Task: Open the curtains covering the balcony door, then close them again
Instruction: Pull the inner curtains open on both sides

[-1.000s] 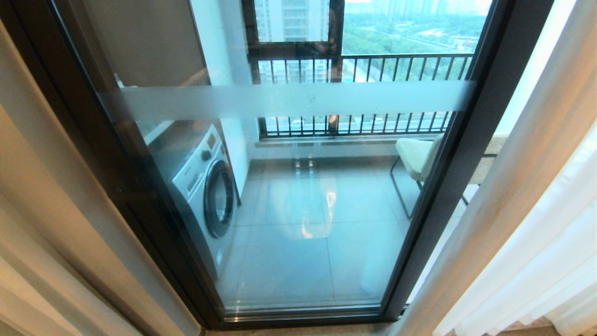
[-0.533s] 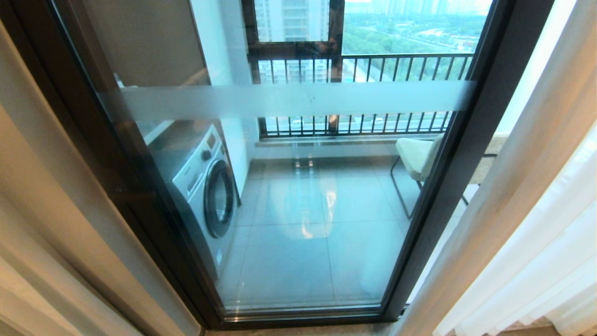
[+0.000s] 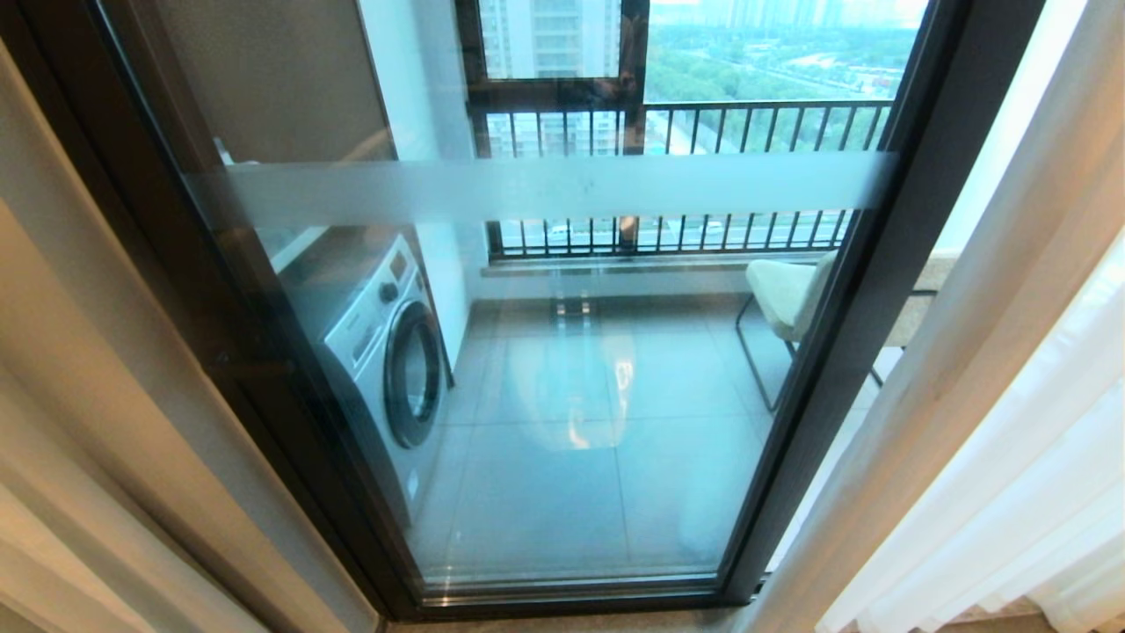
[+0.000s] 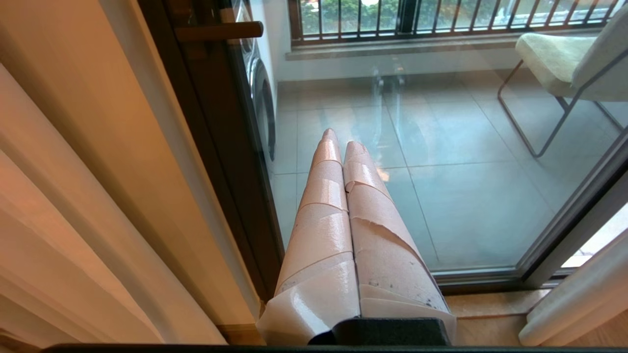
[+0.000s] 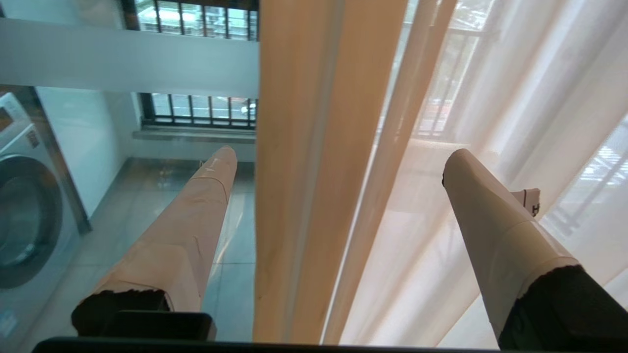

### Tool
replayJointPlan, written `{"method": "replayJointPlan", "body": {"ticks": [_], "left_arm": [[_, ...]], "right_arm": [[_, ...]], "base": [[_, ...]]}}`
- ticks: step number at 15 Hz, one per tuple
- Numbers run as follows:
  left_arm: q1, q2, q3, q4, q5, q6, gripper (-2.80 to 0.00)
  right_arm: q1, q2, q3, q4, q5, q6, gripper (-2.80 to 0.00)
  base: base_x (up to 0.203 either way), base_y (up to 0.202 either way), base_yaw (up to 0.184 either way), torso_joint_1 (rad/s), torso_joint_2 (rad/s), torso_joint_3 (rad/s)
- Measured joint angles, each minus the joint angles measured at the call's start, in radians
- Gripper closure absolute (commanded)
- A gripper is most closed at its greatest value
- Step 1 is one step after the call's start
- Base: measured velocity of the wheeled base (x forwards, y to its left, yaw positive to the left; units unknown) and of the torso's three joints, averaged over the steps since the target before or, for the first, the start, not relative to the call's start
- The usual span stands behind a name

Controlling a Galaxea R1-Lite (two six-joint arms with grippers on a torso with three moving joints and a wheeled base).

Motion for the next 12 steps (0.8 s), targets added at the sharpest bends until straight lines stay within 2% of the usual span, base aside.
{"method": "replayJointPlan", "body": {"ticks": [12], "left_arm": [[0.000,0.000,0.000,0.000,0.000,0.000,0.00]], "right_arm": [[-0.024,0.225,-0.050,-0.211,0.009,0.005,-2.80]], "base": [[0.000,0.000,0.000,0.000,0.00,0.000]]}}
